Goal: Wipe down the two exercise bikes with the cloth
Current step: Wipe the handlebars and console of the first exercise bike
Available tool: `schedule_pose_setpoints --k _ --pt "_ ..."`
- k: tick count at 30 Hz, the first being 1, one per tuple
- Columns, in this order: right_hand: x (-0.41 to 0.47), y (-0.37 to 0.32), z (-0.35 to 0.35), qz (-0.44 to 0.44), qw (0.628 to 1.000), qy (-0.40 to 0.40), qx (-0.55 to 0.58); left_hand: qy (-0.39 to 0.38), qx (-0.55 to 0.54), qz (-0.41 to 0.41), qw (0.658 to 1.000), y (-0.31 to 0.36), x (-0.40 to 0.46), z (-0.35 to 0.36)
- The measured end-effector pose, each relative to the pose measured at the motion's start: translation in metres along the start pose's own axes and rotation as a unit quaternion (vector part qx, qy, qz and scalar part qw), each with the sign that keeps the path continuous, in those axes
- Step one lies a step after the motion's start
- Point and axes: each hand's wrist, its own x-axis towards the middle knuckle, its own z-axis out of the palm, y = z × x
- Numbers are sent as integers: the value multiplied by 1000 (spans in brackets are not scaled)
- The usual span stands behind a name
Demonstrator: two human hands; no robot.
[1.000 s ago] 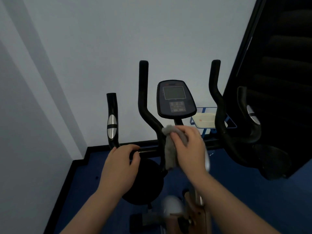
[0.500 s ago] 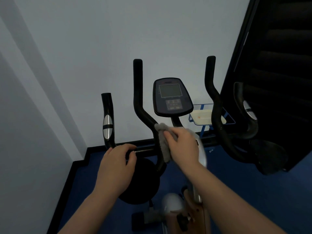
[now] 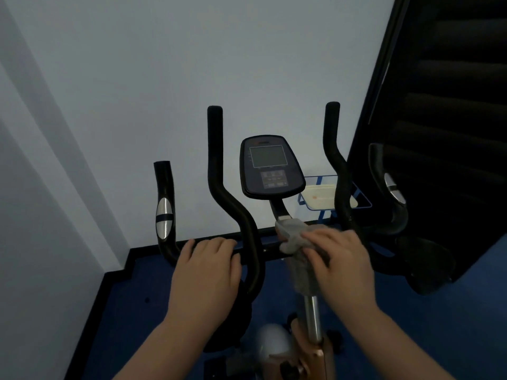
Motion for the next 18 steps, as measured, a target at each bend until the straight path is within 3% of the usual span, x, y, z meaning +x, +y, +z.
schedule_pose_setpoints --k 3,7,9,11,13,16,18 --pt "-5 6 16 -15 1000 -3 26 -42 77 70 994 0 0 4" --pt "34 3 30 68 988 -87 106 -12 103 84 991 -2 0 6" --pt "60 -1 38 106 979 -162 68 -4 109 93 990 -1 -2 6" --pt "68 -3 44 107 976 -190 17 -9 105 90 990 0 -5 5" --pt "55 -1 42 80 985 -152 19 -20 103 87 991 1 -8 5" --pt "20 -2 33 -31 998 -21 52 -17 92 90 992 0 -8 4" --pt "25 1 31 -42 998 -23 51 -7 91 88 992 -1 -4 2"
